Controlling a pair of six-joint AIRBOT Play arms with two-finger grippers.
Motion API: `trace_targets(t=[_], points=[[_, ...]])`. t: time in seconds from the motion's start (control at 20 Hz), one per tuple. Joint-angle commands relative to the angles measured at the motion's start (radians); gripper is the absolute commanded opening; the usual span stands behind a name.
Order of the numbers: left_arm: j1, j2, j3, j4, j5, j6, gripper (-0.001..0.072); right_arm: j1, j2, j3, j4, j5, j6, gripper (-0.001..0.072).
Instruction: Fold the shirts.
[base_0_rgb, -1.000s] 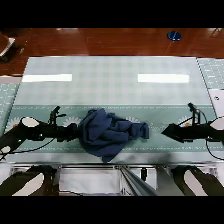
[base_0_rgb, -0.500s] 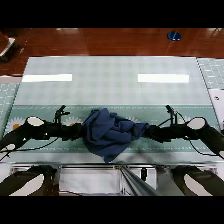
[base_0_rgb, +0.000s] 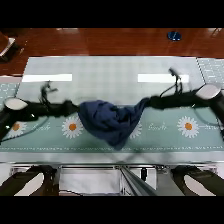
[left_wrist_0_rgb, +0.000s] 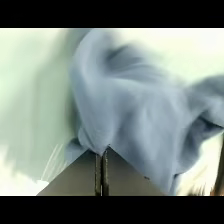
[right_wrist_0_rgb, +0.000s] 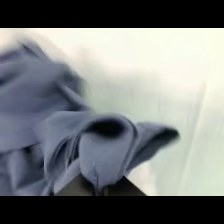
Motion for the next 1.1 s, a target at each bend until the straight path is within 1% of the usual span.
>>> trace_targets(t=[0.0,0.15,0.25,0.3,0.4,0.5,0.65,0.75,0.85,0.95,1.05], points=[[0.082,0.089,0.353,-0.002,0.045,-0.064,0.0016,-0.068,0.024,0.489,-0.147,0.105,0.063,0.0027],[0.102,0.125,0.641,0.003,0.07,-0.064,0.0015,-0.082,0.027,0.843,-0.227,0.211,0.09,0.0027],[0.103,0.157,0.781,0.049,0.063,-0.07,0.0015,-0.082,0.062,0.974,-0.243,0.26,0.09,0.0027],[0.103,0.181,0.835,0.102,0.054,-0.093,0.0015,-0.082,0.095,1.003,-0.251,0.268,0.09,0.0027],[0.103,0.245,0.897,0.223,0.045,-0.131,0.0015,-0.082,0.178,1.009,-0.289,0.275,0.091,0.0027],[0.103,0.335,0.922,0.376,0.041,-0.177,0.0015,-0.082,0.259,1.009,-0.346,0.303,0.097,0.0027],[0.103,0.468,0.922,0.52,0.001,-0.187,0.0015,-0.082,0.363,1.009,-0.425,0.363,0.129,0.0027],[0.103,0.53,0.921,0.558,-0.067,-0.196,0.0015,-0.082,0.406,1.009,-0.455,0.43,0.149,0.0027],[0.103,0.56,0.919,0.561,-0.184,-0.197,0.0015,-0.082,0.437,0.989,-0.485,0.517,0.174,0.0027],[0.103,0.561,0.883,0.56,-0.313,-0.219,0.0016,-0.082,0.469,0.908,-0.492,0.588,0.204,0.0027],[0.103,0.56,0.772,0.56,-0.377,-0.233,0.0016,-0.082,0.506,0.754,-0.49,0.638,0.229,0.0027]])
